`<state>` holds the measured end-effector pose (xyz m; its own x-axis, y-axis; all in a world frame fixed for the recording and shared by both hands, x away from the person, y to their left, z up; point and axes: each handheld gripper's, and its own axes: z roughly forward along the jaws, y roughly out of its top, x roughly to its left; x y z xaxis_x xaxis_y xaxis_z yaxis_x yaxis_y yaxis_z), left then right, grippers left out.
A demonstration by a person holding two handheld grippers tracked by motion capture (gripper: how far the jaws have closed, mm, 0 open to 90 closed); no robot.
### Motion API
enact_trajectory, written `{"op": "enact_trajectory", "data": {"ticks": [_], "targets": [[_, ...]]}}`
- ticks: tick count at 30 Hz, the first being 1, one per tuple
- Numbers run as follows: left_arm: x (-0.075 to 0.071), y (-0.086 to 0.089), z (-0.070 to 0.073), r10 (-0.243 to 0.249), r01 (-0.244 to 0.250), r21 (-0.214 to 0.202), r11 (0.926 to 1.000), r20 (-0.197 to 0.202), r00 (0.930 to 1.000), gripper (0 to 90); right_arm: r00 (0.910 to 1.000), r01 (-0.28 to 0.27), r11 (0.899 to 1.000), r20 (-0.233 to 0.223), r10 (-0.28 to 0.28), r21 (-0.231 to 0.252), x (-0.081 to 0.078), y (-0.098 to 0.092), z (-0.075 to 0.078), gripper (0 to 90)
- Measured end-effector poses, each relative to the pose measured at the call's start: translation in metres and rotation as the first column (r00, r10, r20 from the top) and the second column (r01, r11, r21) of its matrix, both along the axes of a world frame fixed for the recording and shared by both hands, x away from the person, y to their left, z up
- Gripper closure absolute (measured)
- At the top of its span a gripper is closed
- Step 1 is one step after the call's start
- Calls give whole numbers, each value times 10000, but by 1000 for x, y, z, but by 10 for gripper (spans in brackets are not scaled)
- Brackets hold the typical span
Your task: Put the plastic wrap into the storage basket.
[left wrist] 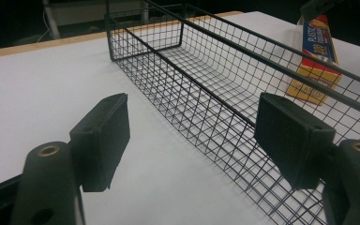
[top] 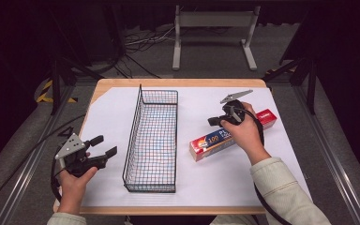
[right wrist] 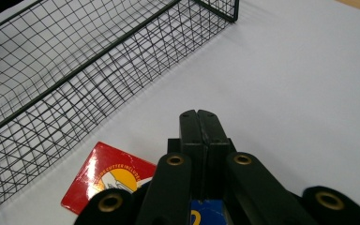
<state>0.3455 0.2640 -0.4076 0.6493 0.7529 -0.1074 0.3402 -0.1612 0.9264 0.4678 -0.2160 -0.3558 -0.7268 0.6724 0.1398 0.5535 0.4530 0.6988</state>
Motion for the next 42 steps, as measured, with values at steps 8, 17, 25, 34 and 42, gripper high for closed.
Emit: {"op": "enact_trajectory", "data": {"ticks": [8, 17, 25, 34, 42], "targets": [[1, 0, -1, -14, 15, 164, 9999, -50, 10000, 273, 9985, 41, 9985, -534, -71, -548, 12, 10, -11, 900], [2, 0, -2, 36, -33, 288, 9996, -114, 9999, 273, 9910, -182, 9903, -1335, -4, -1377, 18, 29, -22, 900], [3, -1, -3, -4, 9, 341, 9994, -153, 9999, 273, 9775, -694, 9752, -2094, 244, -2100, 24, 44, -33, 900], [3, -1, -4, -60, 65, 278, 9996, -164, 9998, 271, 9493, -1535, 9511, -3072, 666, -2681, 20, 49, -34, 900], [3, -2, -4, -59, 64, 266, 9996, -188, 9998, 270, 9117, -2626, 9141, -3897, 1302, -3090, 2, 45, -32, 900]]}}
